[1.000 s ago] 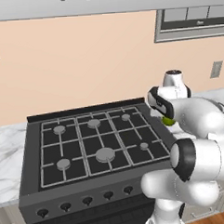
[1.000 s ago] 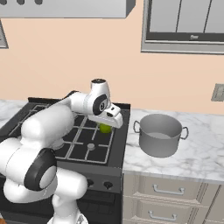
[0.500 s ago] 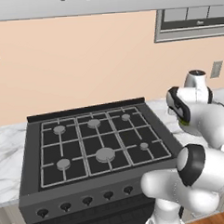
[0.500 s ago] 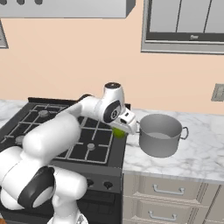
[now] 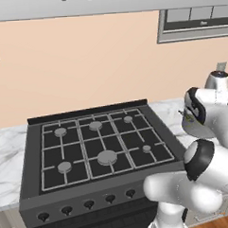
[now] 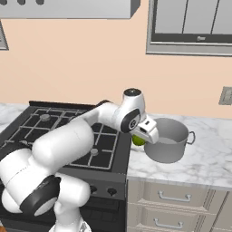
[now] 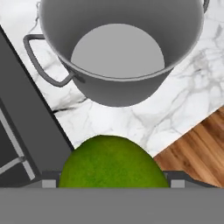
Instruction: Turn on the sink faucet. Then move the lime from the counter to the sink. Turn off the sink. Move the vegetable from the sink to the pot next to the stove. Finally move the pot to the front left burner.
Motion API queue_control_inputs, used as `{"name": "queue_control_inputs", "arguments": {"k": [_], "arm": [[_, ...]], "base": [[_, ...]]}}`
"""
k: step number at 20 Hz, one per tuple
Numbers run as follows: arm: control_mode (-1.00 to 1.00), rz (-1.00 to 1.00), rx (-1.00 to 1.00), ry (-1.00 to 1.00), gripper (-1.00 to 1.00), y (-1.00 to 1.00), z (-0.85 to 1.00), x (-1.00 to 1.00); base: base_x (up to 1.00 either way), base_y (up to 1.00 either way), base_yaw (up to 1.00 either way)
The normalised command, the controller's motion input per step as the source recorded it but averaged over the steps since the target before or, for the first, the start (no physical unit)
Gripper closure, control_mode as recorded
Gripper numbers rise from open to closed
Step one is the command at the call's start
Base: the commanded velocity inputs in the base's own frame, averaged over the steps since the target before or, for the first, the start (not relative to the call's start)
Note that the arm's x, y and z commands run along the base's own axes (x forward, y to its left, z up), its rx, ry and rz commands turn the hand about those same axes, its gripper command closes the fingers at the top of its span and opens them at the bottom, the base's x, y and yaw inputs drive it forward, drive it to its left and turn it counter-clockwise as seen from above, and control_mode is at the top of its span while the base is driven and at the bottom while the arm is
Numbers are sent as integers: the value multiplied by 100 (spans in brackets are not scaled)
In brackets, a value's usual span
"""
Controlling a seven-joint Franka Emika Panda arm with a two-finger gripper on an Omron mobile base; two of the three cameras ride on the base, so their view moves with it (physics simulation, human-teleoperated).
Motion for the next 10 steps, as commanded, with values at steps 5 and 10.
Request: {"name": "queue_control_inputs", "arguments": {"k": [5, 10], "arm": [[-100, -2, 1, 0, 100, -57, 11, 29], [-100, 0, 4, 0, 100, -47, 0, 28]], "base": [[0, 0, 0], [0, 0, 0]]}}
